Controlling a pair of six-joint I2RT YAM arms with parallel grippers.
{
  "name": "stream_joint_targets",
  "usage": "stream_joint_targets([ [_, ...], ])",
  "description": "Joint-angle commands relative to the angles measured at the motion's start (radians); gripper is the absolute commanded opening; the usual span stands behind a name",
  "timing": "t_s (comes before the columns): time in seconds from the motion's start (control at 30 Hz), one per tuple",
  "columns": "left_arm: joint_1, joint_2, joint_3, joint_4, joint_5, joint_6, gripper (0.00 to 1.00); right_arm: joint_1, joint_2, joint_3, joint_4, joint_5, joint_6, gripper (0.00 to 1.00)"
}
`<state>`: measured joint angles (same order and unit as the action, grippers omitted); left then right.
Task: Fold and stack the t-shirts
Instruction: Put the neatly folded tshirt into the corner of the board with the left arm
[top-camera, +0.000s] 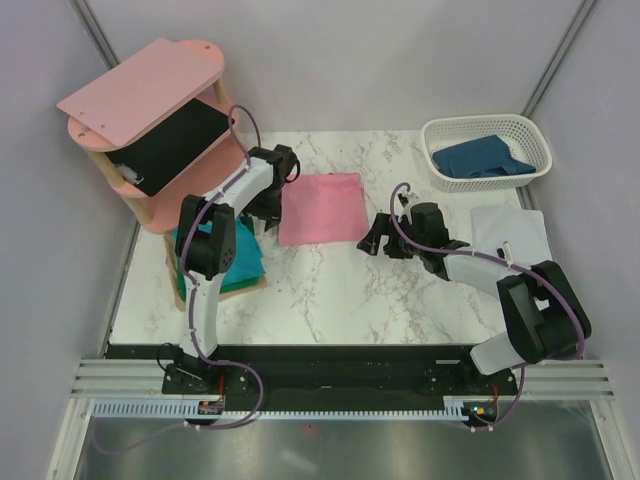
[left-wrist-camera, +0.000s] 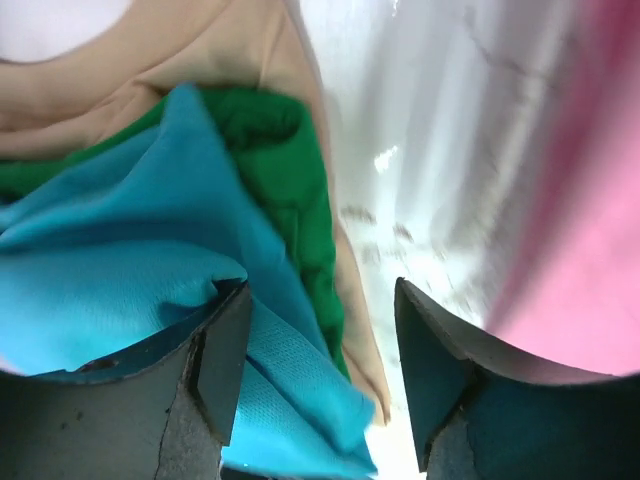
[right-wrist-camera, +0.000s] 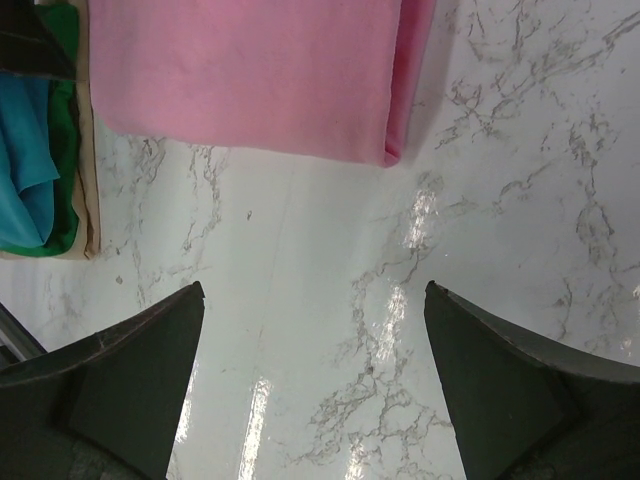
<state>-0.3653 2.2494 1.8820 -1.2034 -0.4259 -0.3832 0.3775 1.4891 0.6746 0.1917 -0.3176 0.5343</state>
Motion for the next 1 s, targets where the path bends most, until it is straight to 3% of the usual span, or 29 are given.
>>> stream_joint_targets([
  [0.0, -0.043, -0.215, 0.016, 0.008, 0.033, -0.065, 0.67, -0.002, 0.013, -0.01, 0.02, -0.011, -0.016, 0.98],
  [0.13, -0.046, -0.306, -0.076, 0.131, 0.091, -0.095, 0.66, -0.002, 0.025, -0.012, 0.018, -0.011, -0.02, 0.98],
  [0.4, -0.04, -0.324, -0.282, 0.467, 0.232, -0.12, 0.64, -0.002, 0.048, -0.026, 0.023, -0.008, -0.025, 0.98],
  [0.67, -0.02, -0.222, -0.334, 0.611, 0.326, -0.151, 0.63, -0.002, 0.033, -0.027, 0.014, -0.014, -0.031, 0.98],
  [0.97, -0.001, -0.108, -0.311, 0.633, 0.346, -0.184, 0.64, -0.003, 0.049, -0.023, 0.006, -0.023, -0.046, 0.98],
])
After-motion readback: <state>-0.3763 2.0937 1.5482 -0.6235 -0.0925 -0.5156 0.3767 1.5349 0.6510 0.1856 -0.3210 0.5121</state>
